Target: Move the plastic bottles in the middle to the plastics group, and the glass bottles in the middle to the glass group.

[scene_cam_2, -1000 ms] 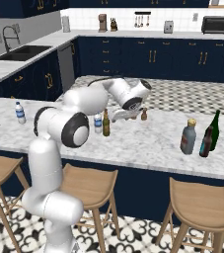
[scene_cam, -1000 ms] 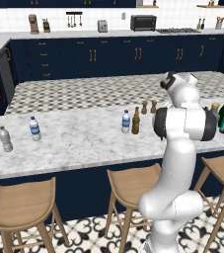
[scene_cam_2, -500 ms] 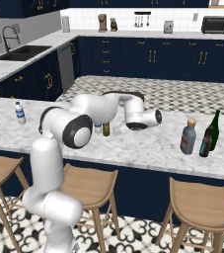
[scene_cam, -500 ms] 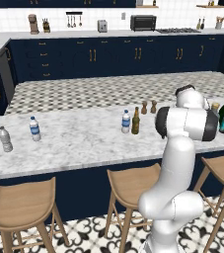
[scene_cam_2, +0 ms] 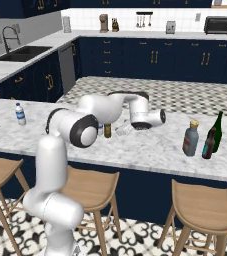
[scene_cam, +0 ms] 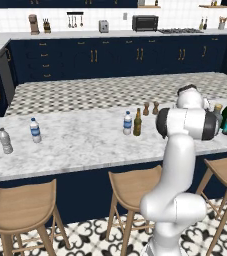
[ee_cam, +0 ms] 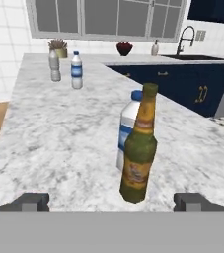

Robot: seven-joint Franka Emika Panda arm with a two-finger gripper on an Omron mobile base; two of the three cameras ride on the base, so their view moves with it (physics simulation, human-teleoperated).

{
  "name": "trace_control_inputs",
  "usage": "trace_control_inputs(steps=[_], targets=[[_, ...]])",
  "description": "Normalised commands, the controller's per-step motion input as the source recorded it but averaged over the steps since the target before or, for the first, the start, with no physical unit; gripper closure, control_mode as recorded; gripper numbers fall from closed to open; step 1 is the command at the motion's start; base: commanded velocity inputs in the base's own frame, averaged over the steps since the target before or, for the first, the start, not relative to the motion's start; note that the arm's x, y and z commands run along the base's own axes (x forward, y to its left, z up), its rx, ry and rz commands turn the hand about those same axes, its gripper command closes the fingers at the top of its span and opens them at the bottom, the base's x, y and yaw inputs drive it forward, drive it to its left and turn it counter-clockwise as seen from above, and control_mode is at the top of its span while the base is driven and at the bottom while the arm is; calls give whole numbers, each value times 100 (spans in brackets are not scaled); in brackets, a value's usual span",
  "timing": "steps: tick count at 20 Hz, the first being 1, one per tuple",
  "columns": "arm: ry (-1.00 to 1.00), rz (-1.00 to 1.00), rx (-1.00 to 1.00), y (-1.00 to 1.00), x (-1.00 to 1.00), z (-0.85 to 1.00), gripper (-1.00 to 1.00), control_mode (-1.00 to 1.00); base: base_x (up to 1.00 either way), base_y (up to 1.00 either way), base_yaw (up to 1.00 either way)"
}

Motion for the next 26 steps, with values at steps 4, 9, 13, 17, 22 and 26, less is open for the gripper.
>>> trace_control_inputs(steps=[4, 9, 13, 17, 22, 26], targets=[[0, 4, 1, 30, 23, -31, -100, -100, 0, 0, 0], [0, 7, 3, 41, 8, -57, -100, -100, 0, 0, 0], [-6, 2, 10, 8, 18, -26, -100, -100, 0, 0, 0], [-1, 0, 20, 0, 22, -4, -100, -100, 0, 0, 0], [5, 0, 4, 1, 16, 0, -100, -100, 0, 0, 0], [6, 0, 0, 0, 19, -2, -100, -100, 0, 0, 0]])
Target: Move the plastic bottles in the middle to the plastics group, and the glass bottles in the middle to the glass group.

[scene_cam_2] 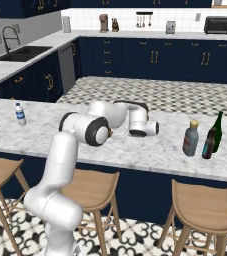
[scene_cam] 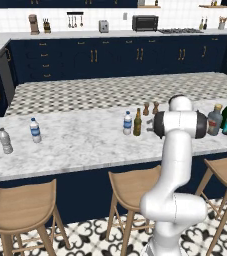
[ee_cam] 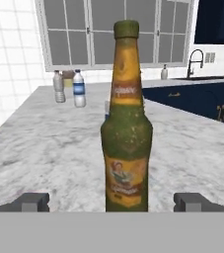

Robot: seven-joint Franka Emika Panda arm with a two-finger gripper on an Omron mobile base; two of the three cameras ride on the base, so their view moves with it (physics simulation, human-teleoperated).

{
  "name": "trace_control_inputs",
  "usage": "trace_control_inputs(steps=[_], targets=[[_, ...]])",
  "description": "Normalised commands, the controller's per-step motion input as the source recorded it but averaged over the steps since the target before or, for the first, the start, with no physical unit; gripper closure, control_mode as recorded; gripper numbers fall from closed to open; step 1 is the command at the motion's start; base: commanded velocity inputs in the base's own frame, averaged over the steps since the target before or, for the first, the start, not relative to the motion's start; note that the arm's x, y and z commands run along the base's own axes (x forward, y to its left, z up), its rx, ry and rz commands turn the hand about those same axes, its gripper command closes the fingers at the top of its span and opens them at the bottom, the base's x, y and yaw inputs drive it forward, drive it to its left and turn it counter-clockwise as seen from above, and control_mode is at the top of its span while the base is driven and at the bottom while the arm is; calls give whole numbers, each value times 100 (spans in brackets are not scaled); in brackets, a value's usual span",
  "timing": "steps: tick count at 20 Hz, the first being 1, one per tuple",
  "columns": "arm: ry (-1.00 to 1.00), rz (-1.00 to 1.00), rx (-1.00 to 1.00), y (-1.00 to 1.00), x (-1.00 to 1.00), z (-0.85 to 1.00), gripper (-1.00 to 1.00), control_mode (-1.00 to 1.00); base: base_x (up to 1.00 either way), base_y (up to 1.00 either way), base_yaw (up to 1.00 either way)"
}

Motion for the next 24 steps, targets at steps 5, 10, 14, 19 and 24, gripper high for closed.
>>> trace_control_inputs(steps=[5, 10, 14, 19, 24], targets=[[1, 0, 0, 5, 21, -17, -100, -100, 0, 0, 0], [0, 0, 0, 5, 2, -11, -100, -100, 0, 0, 0], [0, 0, 0, 13, 2, -18, -100, -100, 0, 0, 0], [1, 0, 0, 20, 5, -10, -100, -100, 0, 0, 0], [5, 0, 0, 18, 13, 0, -100, -100, 0, 0, 0]])
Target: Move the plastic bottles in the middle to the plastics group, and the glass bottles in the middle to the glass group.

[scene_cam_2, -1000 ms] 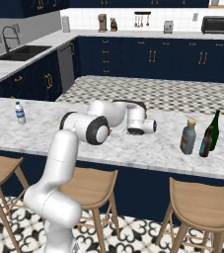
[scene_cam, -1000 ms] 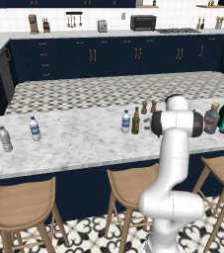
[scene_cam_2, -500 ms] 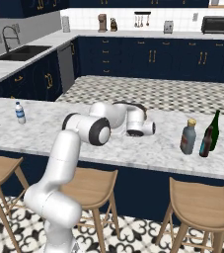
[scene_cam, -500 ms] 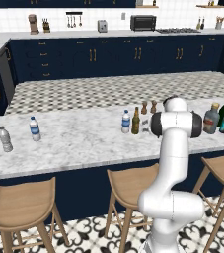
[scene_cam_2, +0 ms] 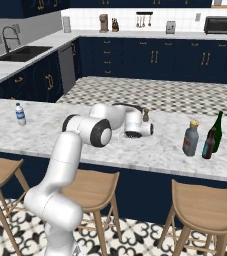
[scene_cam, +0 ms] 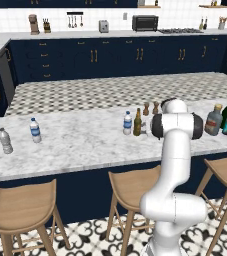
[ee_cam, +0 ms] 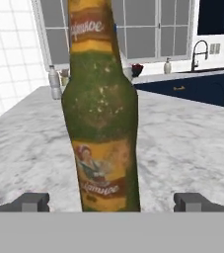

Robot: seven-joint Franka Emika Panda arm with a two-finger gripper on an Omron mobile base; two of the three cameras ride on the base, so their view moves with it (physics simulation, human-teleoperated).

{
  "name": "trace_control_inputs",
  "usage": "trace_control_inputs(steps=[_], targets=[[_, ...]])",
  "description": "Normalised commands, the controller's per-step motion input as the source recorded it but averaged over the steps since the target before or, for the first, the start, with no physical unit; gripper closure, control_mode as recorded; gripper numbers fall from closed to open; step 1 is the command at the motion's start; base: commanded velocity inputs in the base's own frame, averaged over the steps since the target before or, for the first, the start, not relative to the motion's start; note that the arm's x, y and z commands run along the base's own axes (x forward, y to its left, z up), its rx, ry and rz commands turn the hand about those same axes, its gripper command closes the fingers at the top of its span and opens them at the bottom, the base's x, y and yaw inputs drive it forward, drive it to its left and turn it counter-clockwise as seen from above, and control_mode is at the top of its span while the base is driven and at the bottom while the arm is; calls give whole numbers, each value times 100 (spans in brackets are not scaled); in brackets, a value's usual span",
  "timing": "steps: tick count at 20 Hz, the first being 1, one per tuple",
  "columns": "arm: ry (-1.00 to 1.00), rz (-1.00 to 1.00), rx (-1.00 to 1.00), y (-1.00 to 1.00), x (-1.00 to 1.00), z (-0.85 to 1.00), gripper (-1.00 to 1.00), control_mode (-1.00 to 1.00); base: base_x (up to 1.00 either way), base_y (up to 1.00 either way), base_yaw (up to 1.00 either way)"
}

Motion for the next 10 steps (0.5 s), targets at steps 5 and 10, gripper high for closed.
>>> trace_control_inputs(steps=[5, 10], targets=[[6, 0, 0, 7, 16, 0, -100, -100, 0, 0, 0], [7, 0, 0, 10, 5, -2, -100, -100, 0, 0, 0]])
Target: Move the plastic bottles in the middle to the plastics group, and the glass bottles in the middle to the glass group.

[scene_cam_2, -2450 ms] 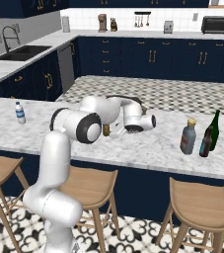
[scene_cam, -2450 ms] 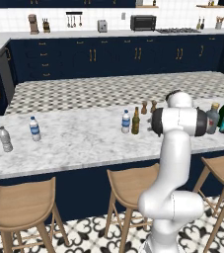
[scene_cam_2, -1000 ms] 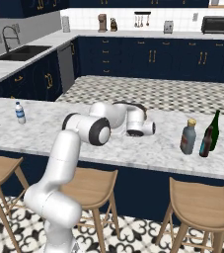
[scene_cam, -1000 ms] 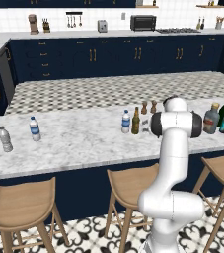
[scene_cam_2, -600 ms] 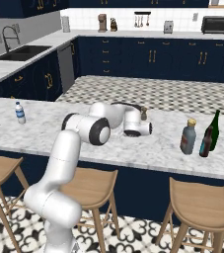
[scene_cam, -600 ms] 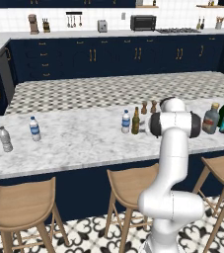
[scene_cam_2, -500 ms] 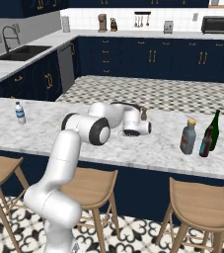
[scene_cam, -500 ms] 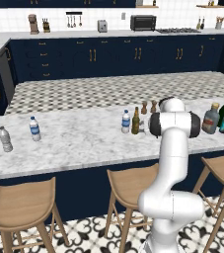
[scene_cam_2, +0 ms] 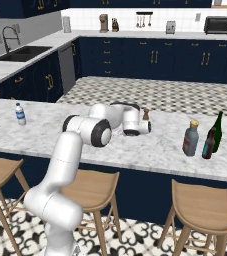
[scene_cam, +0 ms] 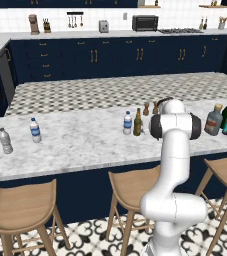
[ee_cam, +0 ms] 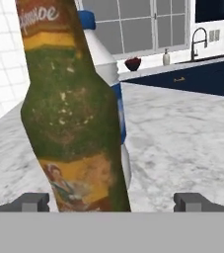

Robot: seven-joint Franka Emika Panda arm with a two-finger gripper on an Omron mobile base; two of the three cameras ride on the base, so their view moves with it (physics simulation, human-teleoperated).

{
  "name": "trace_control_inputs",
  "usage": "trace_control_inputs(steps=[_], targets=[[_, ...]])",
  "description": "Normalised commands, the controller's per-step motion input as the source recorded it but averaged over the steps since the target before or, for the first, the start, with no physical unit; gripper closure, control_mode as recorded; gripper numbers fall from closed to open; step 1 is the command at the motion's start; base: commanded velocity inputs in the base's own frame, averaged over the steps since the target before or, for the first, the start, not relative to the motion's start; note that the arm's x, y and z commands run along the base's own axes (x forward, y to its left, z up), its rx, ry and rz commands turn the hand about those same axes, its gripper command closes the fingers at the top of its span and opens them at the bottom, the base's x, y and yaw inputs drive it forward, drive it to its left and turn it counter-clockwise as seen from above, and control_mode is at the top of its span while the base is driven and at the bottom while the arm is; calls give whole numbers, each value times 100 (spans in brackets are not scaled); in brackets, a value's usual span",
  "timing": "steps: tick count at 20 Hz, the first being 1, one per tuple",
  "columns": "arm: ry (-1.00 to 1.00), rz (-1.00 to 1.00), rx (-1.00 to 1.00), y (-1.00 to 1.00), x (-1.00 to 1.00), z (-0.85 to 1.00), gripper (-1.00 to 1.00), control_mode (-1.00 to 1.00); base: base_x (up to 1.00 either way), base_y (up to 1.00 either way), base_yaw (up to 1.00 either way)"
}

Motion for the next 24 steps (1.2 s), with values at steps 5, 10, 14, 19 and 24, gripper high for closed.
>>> trace_control_inputs(steps=[5, 10, 14, 19, 24], targets=[[5, 0, 0, 2, 0, 0, -100, -100, 0, 0, 0], [4, 0, 0, 0, 0, 0, 100, -100, 0, 0, 0], [0, 0, 0, 0, 0, 0, 100, -100, 0, 0, 0], [0, 0, 0, -1, -5, 0, 100, -100, 0, 0, 0], [-5, 0, 4, -20, -54, 25, 100, -100, 0, 0, 0]])
